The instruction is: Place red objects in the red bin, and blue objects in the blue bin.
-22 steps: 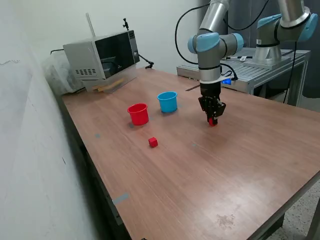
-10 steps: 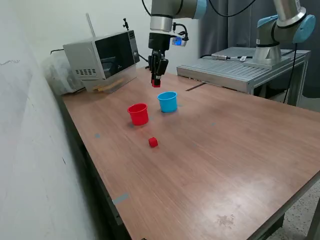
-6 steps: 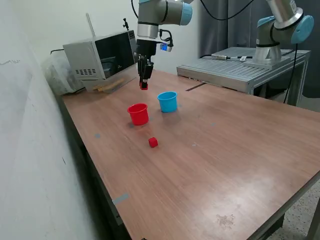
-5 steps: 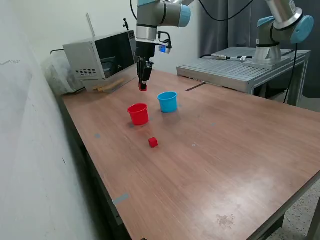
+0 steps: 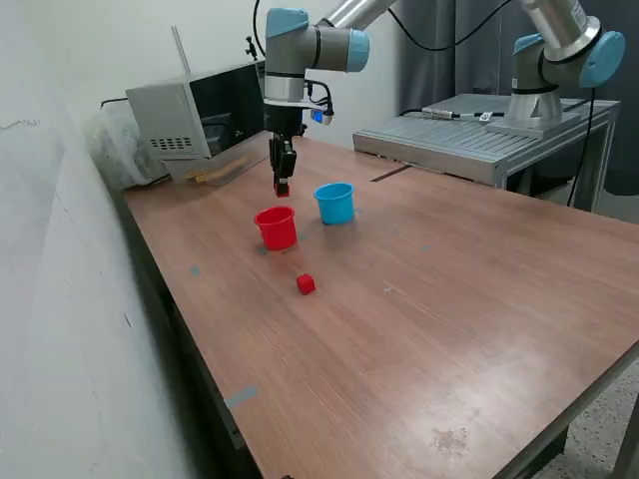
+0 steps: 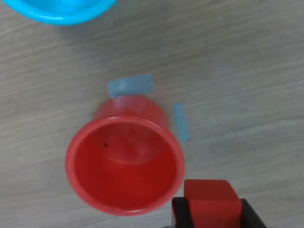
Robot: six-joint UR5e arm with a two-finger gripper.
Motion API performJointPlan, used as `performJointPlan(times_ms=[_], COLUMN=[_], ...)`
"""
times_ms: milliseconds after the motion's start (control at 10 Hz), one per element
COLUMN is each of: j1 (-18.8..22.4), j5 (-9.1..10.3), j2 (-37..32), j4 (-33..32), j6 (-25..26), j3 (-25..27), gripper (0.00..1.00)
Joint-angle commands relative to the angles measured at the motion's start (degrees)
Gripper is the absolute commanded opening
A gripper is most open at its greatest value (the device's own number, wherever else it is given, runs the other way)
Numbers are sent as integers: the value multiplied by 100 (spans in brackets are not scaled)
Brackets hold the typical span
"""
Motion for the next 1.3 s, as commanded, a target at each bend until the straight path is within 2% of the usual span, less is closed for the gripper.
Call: performJointPlan(times_ms=[0, 300, 1200], j1=[-173, -340, -349], j5=[-17, -17, -17], j2=[232, 329, 329], j4=[0, -9, -44], j6=[-9, -61, -62], j3=[-187, -196, -188], gripper=[0, 0, 0])
